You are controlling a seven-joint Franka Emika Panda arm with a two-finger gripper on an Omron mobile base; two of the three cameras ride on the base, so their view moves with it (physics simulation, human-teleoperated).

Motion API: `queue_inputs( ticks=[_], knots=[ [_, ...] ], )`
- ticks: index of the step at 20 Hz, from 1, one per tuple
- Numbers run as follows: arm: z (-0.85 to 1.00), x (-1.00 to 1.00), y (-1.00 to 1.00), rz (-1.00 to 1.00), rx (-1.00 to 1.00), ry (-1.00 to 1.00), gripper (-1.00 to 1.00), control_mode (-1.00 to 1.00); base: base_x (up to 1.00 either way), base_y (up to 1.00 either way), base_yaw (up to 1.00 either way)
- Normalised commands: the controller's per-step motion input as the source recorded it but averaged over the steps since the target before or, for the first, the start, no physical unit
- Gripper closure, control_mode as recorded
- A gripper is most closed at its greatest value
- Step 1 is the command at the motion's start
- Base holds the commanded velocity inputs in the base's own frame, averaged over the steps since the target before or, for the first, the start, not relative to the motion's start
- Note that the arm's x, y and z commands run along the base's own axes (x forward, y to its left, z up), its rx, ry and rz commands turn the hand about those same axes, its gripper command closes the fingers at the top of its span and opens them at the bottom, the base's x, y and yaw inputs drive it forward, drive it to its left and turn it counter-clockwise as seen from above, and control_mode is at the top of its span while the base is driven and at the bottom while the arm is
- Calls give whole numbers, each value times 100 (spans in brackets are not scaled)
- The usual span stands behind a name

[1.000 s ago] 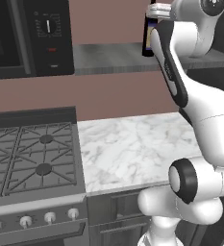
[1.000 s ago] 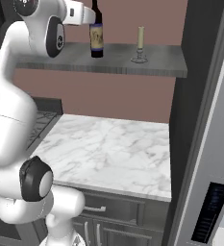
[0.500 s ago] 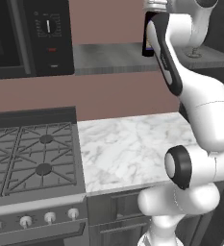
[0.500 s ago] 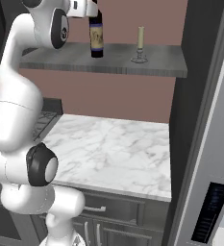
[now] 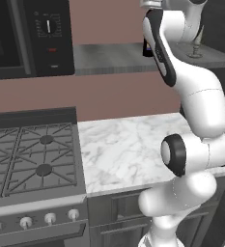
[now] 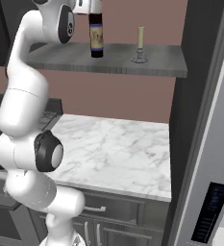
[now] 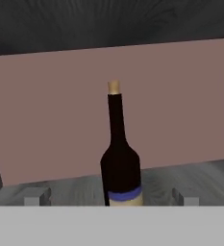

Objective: Get the candle and the wine from the cabinet and move them to the dining counter.

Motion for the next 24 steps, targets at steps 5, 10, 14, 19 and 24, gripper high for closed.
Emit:
queue_inputs(
  ticks=[5,10,14,19,24],
  knots=[
    [10,29,0,1,0,0,-100,-100,0,0,0],
    [15,28,0,0,0,0,-100,-100,0,0,0],
    [21,18,-3,0,0,0,-100,-100,0,0,0],
    [16,12,-5,0,0,0,-100,-100,0,0,0],
    [1,18,-3,0,0,0,-100,-100,0,0,0]
  ],
)
